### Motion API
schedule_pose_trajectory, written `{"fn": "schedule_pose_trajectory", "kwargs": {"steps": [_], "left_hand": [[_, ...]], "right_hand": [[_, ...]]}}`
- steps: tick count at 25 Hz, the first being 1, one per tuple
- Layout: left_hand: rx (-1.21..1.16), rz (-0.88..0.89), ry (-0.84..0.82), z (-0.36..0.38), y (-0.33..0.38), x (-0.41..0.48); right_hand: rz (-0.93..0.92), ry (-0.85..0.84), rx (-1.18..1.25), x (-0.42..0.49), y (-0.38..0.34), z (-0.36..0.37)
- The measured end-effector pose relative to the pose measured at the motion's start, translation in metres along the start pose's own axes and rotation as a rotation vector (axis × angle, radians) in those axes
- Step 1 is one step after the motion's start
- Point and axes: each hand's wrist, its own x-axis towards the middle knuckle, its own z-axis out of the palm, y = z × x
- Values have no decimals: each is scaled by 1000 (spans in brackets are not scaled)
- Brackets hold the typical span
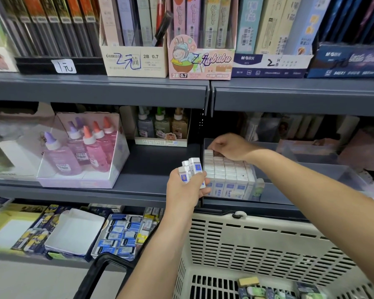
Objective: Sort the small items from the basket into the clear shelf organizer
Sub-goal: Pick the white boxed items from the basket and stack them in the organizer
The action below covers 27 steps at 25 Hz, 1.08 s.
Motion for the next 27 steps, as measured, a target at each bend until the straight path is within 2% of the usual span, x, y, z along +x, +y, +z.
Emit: {"fn": "schedule_pose_trajectory", "kwargs": {"steps": [3,7,11,18,20,23,25,27], "left_hand": [[-6,1,12,0,1,-1],[-28,8,-2,-1,3,-3],[-54,19,-25,1,3,-6],[-132,-19,-10,2,4,-5],[-160,-28,17,2,3,-5],[-158,-31,55,0,2,-3],[-130,-25,56,0,2,-2],[-100,-8,69,-1,2,-1]], "right_hand": [[59,-10,144,-3,0,-4],[28,180,154,-17,-15,-11],[-133,-49,315,-49,-38,-13],[-115,-125,472,-60,-31,-19],[-48,-45,515,-53,-25,-24],[0,218,549,-34,-19,-35],[-7,318,344,-17,-14,-36],[-25,316,126,-4,-11,-29]]}}
